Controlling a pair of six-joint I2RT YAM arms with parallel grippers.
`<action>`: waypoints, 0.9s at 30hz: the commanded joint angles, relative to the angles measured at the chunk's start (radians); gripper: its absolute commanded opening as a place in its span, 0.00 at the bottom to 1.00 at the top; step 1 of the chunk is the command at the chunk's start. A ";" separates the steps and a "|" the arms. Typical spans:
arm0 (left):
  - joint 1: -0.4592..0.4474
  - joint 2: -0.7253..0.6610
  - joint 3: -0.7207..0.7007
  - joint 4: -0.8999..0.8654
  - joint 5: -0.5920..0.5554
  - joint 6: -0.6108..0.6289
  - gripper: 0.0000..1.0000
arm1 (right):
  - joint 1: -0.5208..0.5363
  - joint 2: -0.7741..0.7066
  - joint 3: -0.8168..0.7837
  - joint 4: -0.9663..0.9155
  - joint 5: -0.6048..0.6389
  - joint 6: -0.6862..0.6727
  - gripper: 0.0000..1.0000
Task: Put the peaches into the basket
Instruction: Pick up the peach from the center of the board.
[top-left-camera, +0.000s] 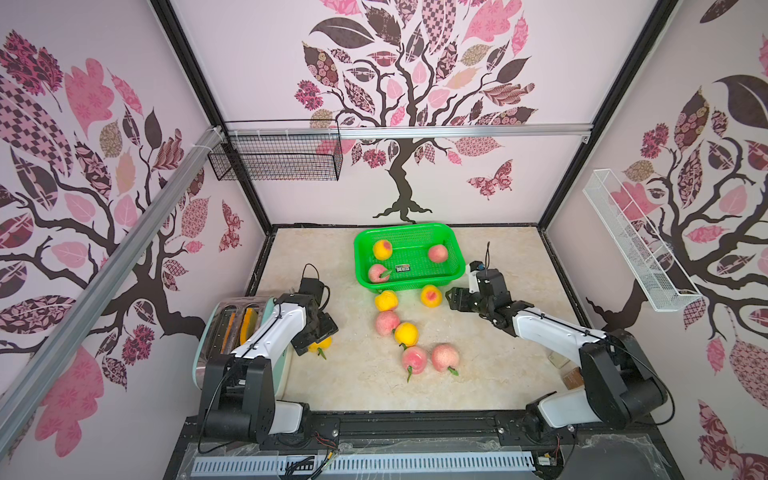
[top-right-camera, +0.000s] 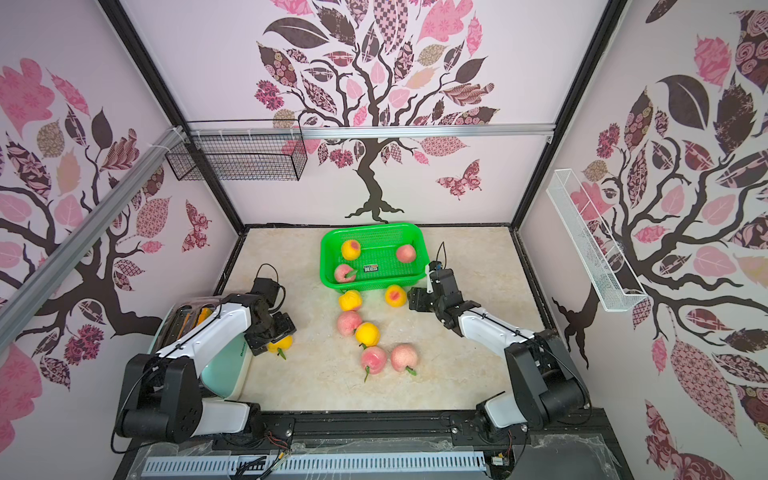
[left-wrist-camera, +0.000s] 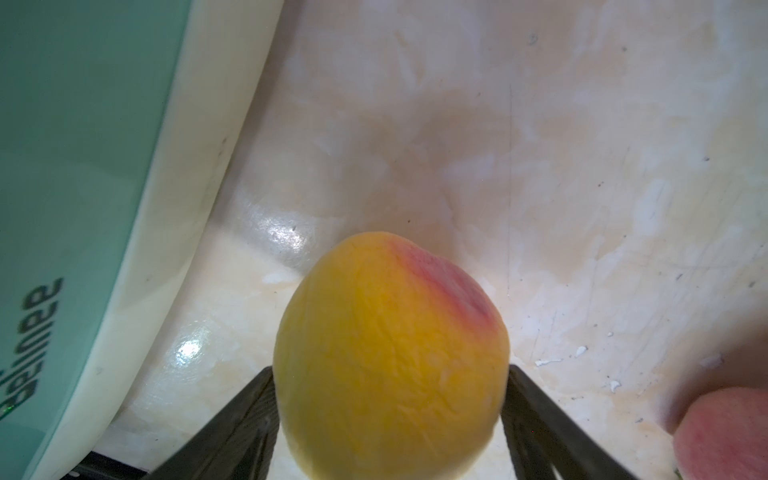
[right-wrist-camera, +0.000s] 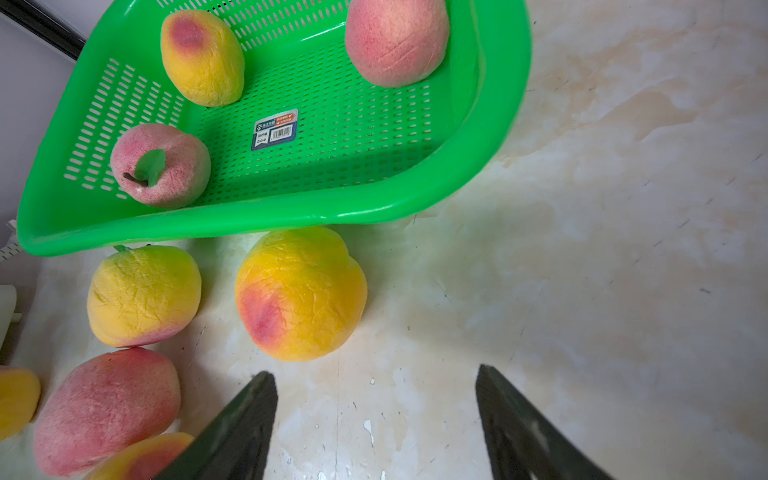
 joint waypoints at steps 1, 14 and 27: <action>0.005 0.003 -0.024 0.026 0.000 0.006 0.79 | 0.009 0.004 0.030 0.010 -0.002 0.002 0.78; 0.006 -0.069 -0.041 0.078 0.044 0.031 0.58 | 0.008 -0.002 0.030 0.006 -0.007 0.001 0.78; 0.006 -0.133 0.031 0.090 0.059 0.078 0.54 | 0.008 0.005 0.034 0.000 0.013 -0.007 0.78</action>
